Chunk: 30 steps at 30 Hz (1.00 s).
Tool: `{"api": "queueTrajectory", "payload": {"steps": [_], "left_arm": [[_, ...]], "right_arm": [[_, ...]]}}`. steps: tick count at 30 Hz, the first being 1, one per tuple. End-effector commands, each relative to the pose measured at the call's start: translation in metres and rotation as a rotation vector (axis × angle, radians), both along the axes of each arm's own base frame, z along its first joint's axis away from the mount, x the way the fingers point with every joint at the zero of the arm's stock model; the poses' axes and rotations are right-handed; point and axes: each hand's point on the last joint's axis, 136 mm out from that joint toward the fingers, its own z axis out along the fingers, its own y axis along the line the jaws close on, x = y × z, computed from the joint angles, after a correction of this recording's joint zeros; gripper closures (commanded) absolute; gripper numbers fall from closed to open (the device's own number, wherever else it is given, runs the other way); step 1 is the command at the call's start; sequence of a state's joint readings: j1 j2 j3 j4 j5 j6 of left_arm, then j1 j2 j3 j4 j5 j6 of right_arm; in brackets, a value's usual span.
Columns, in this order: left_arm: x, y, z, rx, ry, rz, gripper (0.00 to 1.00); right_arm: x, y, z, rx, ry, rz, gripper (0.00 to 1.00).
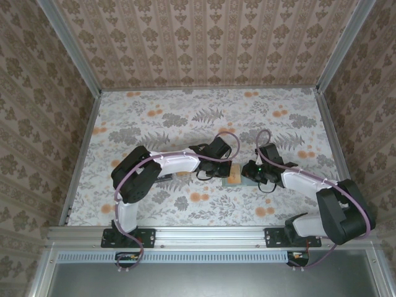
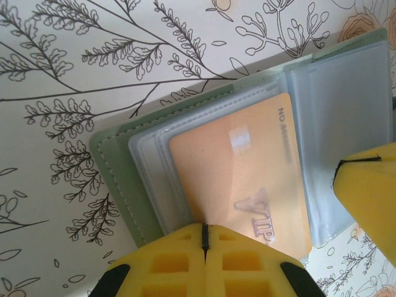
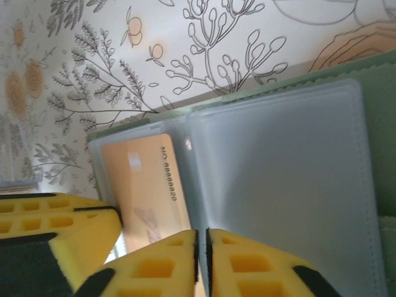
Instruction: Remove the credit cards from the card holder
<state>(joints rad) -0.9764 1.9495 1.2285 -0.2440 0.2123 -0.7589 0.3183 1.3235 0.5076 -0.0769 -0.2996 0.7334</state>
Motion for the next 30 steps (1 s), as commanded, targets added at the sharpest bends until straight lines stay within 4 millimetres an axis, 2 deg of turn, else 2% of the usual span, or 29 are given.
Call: {"api": "queueTrajectory", "payload": {"steps": [1,6,9,19,30], "left_arm": [[-0.009,0.021,-0.027,0.124,0.037,-0.013,1.00],[-0.009,0.024,-0.031,0.137,0.042,-0.017,1.00],[-0.011,0.024,-0.033,0.137,0.047,-0.021,1.00],[-0.011,0.021,-0.033,0.128,0.051,-0.024,1.00],[-0.012,0.020,-0.033,0.126,0.055,-0.028,1.00]], "right_arm": [[-0.004,0.008,0.006,0.057,-0.018,0.038,0.77],[-0.004,0.012,0.004,0.074,-0.009,0.057,0.74],[-0.005,0.017,0.000,0.095,0.007,0.066,0.78],[-0.006,0.007,-0.009,0.039,0.020,0.040,0.76],[-0.008,0.018,-0.015,0.095,0.056,0.072,0.76]]}}
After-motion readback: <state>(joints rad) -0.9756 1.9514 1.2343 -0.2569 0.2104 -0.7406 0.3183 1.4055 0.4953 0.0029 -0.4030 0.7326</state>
